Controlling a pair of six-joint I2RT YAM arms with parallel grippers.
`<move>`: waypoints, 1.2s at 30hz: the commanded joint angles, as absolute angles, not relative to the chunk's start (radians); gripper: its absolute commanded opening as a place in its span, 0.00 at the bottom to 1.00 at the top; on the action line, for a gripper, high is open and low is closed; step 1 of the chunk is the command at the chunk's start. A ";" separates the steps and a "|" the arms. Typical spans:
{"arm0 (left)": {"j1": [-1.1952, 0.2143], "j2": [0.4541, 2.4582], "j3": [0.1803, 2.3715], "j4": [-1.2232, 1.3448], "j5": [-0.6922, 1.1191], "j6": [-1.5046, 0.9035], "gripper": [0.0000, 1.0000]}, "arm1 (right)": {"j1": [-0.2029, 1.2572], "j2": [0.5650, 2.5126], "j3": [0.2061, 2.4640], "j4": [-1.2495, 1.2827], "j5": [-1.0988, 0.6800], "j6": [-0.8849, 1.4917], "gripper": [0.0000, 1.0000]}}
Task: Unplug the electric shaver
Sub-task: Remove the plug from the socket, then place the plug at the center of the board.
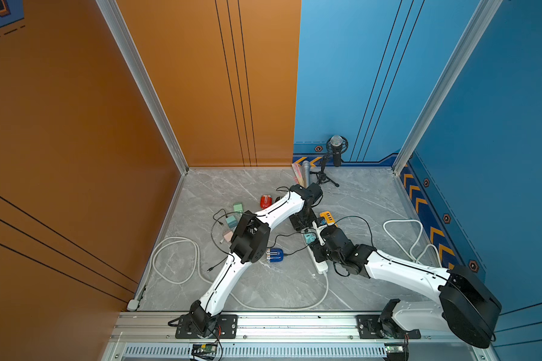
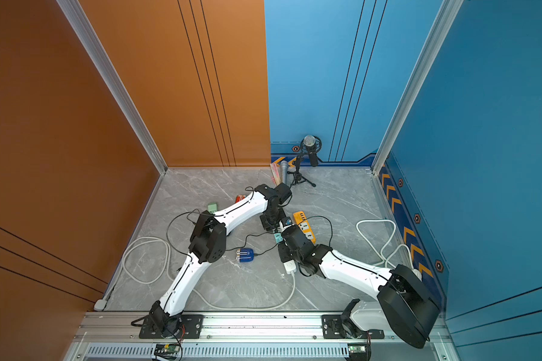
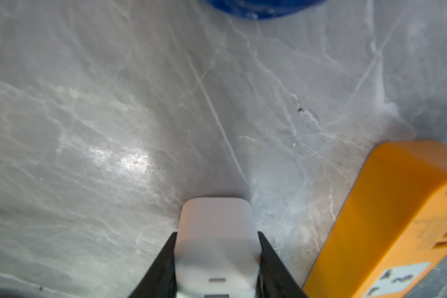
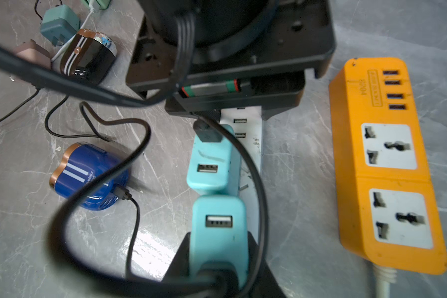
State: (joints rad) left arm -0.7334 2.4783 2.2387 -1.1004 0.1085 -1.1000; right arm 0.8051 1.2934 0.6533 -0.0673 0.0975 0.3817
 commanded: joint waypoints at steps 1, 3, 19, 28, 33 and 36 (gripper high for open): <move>-0.765 2.542 2.218 -1.124 0.189 -1.113 0.26 | 0.840 1.229 0.657 0.037 0.178 0.354 0.07; -0.767 2.543 2.219 -1.124 0.189 -1.114 0.26 | 0.845 1.220 0.648 0.046 0.202 0.346 0.07; -0.767 2.533 2.269 -1.123 0.154 -1.075 0.33 | 0.850 1.349 0.662 0.030 0.073 0.359 0.09; -0.764 2.497 2.303 -1.120 0.095 -1.009 0.58 | 0.850 1.418 0.666 0.047 0.017 0.375 0.09; -0.759 2.494 2.329 -1.120 0.089 -0.975 0.71 | 0.850 1.436 0.675 0.052 0.010 0.334 0.12; -0.751 2.492 2.341 -1.120 0.090 -0.962 0.81 | 0.858 1.456 0.700 0.028 0.031 0.294 0.12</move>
State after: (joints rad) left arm -0.7536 2.4897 2.3150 -1.0988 0.1120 -0.9939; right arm 0.8497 1.4361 0.6579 0.0303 0.0280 0.3431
